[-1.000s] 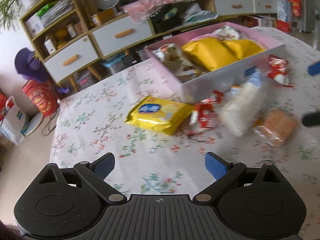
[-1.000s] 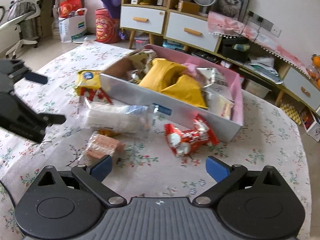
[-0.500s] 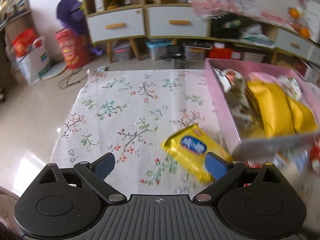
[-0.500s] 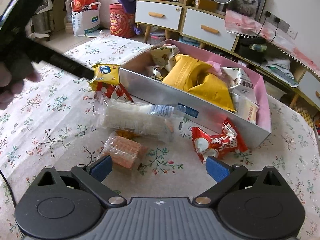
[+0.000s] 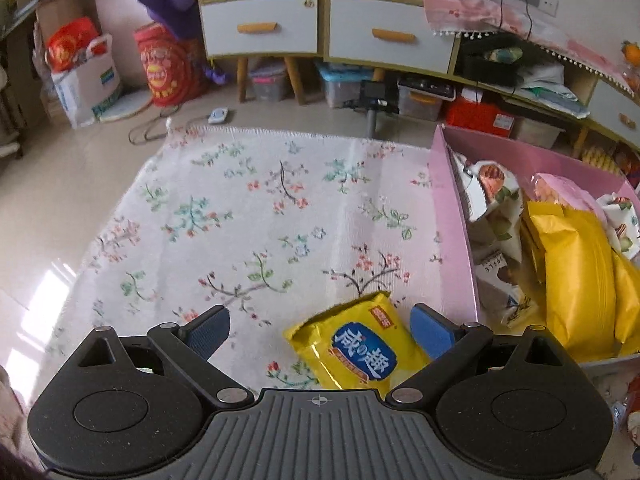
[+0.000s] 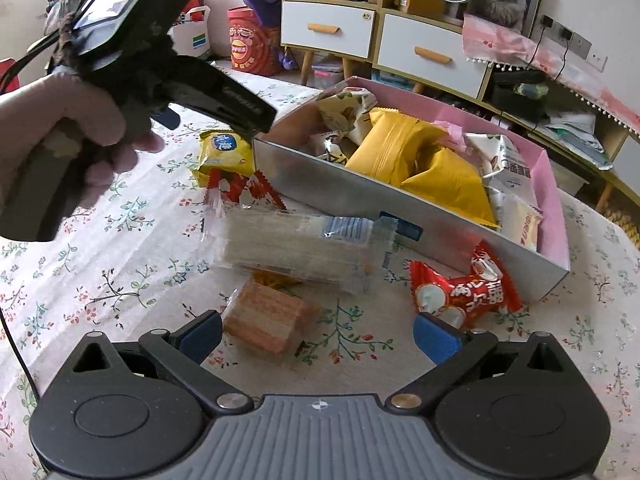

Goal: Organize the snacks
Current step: 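Move the left tool to the yellow chips bag and close on it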

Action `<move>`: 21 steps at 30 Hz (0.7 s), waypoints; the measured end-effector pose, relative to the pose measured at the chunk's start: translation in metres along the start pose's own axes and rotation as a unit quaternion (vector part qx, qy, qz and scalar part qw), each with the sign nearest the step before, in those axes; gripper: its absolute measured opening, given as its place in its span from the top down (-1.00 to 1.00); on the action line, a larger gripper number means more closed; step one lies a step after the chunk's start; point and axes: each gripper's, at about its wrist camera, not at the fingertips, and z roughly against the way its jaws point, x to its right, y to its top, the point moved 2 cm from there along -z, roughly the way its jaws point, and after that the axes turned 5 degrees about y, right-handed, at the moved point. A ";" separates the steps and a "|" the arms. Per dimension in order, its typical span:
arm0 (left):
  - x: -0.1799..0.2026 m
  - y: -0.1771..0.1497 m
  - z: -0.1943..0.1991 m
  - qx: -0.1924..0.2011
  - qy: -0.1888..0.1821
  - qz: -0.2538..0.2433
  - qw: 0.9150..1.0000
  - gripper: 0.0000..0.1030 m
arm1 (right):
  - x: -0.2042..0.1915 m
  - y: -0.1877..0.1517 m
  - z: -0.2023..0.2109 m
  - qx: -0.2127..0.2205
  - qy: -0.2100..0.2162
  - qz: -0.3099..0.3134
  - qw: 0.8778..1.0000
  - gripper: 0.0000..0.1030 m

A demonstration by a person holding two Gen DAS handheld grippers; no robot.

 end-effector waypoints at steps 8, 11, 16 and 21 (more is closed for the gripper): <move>-0.011 -0.018 -0.001 -0.006 0.002 -0.021 1.000 -0.91 | 0.000 0.001 -0.005 -0.002 0.007 -0.003 1.000 -0.64; -0.016 -0.024 0.004 -0.003 0.004 -0.039 0.999 -0.91 | -0.001 0.001 -0.005 -0.004 0.007 -0.001 1.000 -0.64; -0.021 -0.030 0.014 -0.002 0.019 -0.083 0.996 -0.91 | -0.003 0.001 -0.004 -0.004 0.003 0.001 1.000 -0.64; -0.022 -0.036 0.022 0.014 0.022 -0.129 0.991 -0.89 | -0.003 -0.001 -0.002 -0.003 -0.003 0.004 1.000 -0.64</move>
